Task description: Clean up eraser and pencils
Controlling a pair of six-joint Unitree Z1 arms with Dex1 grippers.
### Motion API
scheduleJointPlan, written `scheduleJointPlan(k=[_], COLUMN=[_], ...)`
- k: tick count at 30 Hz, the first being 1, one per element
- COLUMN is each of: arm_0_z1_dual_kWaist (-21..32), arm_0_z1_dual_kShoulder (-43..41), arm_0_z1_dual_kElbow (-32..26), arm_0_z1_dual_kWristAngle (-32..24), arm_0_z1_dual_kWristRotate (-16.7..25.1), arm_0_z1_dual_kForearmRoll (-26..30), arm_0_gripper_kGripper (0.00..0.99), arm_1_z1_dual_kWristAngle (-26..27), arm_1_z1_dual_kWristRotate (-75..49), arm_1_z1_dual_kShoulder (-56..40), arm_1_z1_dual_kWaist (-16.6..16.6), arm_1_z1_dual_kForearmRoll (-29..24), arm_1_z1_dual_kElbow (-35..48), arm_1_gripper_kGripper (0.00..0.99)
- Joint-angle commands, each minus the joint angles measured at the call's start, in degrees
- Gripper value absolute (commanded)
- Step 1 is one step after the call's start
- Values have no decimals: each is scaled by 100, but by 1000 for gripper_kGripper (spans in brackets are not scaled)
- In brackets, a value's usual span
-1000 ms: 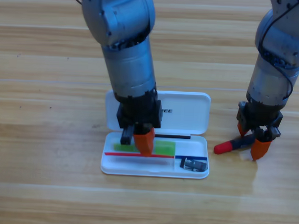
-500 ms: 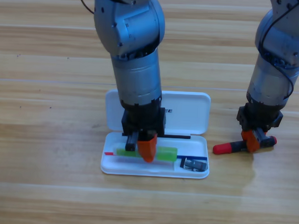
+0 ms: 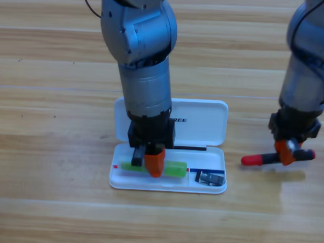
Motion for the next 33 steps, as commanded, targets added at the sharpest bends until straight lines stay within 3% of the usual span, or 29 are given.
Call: scheduleJointPlan(k=[1, 15, 30, 31, 32, 33], arm_0_z1_dual_kWaist=[-33, -33, -42, -42, -42, -42], arm_0_z1_dual_kShoulder=[161, 170, 144, 144, 152, 152], arm_0_z1_dual_kElbow=[160, 116, 81, 81, 81, 89], arm_0_z1_dual_kWristAngle=[45, 98, 142, 150, 150, 150], arm_0_z1_dual_kWristRotate=[21, -50, -67, -67, -67, -76], arm_0_z1_dual_kForearmRoll=[-15, -24, -15, -15, -15, -15], arm_0_gripper_kGripper=[0, 0, 0, 32, 173, 388], arm_1_z1_dual_kWristAngle=[-63, 368, 376, 368, 368, 368], arm_1_z1_dual_kWristRotate=[58, 181, 199, 199, 208, 217], arm_1_z1_dual_kShoulder=[-806, -1061, -965, -956, -947, -929], arm_1_z1_dual_kWaist=[-133, -124, -107, -98, -98, -98], arm_1_z1_dual_kForearmRoll=[343, 448, 448, 448, 448, 448], arm_1_z1_dual_kElbow=[268, 487, 443, 426, 408, 382], arm_1_gripper_kGripper=[0, 0, 0, 0, 0, 0])
